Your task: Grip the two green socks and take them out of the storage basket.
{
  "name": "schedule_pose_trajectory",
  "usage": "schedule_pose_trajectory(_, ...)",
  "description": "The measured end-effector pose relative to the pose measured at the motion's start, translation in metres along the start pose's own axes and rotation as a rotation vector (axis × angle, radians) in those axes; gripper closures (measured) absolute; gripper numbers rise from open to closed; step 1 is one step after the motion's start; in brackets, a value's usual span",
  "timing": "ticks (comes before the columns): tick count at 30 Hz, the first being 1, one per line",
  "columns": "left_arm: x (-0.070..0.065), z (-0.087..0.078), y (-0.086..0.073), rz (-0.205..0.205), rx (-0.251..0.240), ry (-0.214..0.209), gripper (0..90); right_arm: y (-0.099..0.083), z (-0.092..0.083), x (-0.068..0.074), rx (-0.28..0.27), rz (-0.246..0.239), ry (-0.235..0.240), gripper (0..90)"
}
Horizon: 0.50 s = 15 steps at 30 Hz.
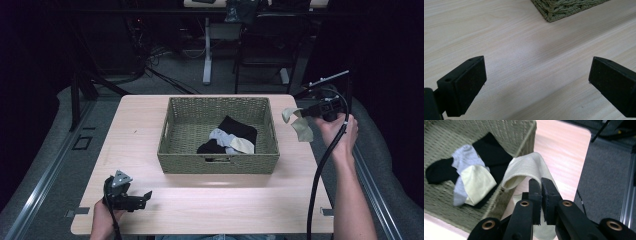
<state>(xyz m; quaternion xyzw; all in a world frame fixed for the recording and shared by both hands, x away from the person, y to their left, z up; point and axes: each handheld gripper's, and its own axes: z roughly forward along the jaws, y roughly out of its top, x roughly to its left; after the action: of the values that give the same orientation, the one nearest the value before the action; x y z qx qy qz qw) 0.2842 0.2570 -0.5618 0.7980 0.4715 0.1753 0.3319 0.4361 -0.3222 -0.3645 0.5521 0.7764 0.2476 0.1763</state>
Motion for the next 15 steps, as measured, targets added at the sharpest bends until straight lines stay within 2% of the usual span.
schedule_pose_trajectory(3,0.0,0.0,0.0,-0.002,-0.001,0.001,1.4,-0.008,0.014,-0.005,0.017,0.023,0.007,86.9)
schedule_pose_trajectory(7,0.0,0.0,0.0,-0.001,-0.002,0.001,1.4,-0.019,0.033,-0.011,0.069,0.044,0.017,86.9)
schedule_pose_trajectory(15,0.0,0.0,0.0,-0.001,-0.002,-0.001,1.4,-0.039,0.073,-0.014,0.152,0.076,0.031,86.9)
